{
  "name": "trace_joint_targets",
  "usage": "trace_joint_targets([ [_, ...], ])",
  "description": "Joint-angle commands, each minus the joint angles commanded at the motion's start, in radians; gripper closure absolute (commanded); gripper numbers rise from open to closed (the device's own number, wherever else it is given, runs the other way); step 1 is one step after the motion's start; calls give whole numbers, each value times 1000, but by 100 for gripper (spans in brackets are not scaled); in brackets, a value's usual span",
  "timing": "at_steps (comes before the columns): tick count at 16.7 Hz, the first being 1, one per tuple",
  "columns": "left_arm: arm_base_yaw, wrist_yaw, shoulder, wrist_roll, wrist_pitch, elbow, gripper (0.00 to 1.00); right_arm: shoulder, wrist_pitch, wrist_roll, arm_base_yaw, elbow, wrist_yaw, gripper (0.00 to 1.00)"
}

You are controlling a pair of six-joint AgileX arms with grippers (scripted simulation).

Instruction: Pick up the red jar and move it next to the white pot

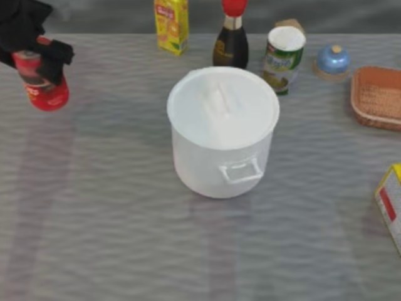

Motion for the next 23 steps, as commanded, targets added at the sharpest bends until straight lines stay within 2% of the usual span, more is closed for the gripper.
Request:
trace_joint_targets([
  [5, 9, -2, -222, 1, 14, -238, 100, 0, 0, 0, 0, 0, 0, 0],
  [13, -14, -11, -246, -33, 30, -276, 100, 0, 0, 0, 0, 0, 0, 0],
  [16, -69, -37, -263, -161, 78, -341, 100, 0, 0, 0, 0, 0, 0, 0],
  [23, -246, -123, -336, -639, 243, -564, 100, 0, 0, 0, 0, 0, 0, 0],
])
